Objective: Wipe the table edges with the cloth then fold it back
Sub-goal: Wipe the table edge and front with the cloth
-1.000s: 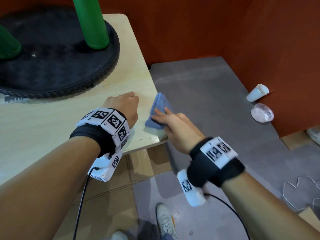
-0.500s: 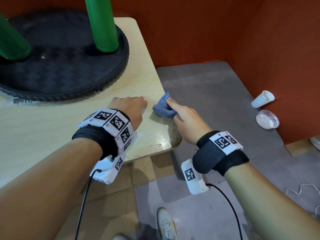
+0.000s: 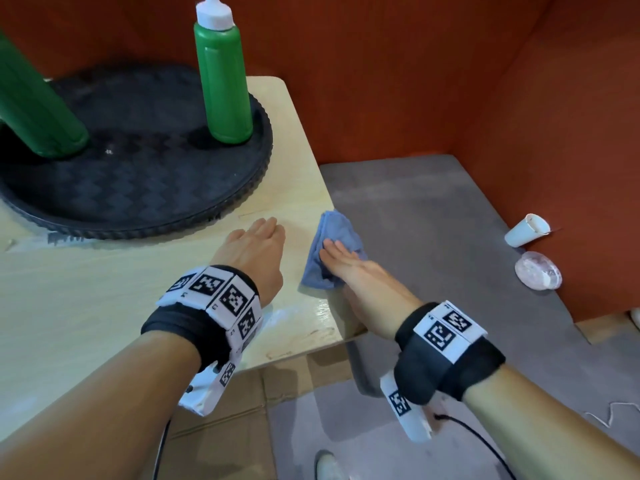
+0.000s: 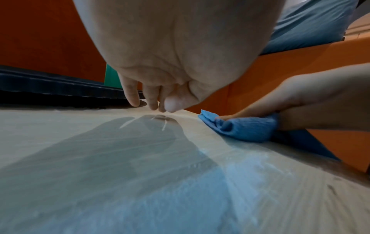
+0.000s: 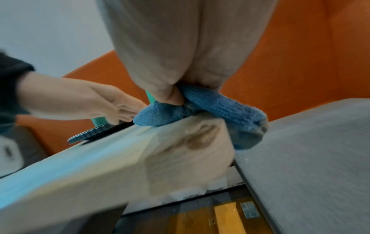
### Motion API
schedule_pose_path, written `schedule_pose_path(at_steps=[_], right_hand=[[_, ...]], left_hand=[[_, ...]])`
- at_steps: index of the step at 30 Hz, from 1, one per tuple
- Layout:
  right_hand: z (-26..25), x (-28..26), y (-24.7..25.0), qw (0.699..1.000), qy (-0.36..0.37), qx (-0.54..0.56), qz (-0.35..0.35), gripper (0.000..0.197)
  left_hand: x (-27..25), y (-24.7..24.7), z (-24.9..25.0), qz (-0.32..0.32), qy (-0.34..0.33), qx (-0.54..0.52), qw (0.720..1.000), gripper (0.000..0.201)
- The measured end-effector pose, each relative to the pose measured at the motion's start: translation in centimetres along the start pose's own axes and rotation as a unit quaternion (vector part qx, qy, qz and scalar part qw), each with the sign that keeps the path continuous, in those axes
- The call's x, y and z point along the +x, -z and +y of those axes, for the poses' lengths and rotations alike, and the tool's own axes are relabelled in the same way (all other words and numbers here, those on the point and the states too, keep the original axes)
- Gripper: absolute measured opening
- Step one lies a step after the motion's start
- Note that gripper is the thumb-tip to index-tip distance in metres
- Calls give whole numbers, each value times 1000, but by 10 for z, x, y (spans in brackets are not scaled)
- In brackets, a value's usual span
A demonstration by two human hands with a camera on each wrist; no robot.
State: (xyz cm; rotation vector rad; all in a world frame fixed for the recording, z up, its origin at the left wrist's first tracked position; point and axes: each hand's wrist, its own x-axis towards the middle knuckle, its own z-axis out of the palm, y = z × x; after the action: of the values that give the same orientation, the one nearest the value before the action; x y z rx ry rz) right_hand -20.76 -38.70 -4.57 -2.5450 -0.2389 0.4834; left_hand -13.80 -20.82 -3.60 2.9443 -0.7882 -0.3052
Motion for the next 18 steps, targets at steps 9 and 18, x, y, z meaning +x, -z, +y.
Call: schedule_pose_path(at_steps=[9, 18], right_hand=[[-3, 24, 19, 999, 5, -30, -19, 56], [-3, 17, 8, 999, -8, 47, 8, 55]], left_hand=[[13, 5, -11, -15, 2, 6, 1000, 50], [17, 4, 2, -10, -9, -9, 1000, 39]])
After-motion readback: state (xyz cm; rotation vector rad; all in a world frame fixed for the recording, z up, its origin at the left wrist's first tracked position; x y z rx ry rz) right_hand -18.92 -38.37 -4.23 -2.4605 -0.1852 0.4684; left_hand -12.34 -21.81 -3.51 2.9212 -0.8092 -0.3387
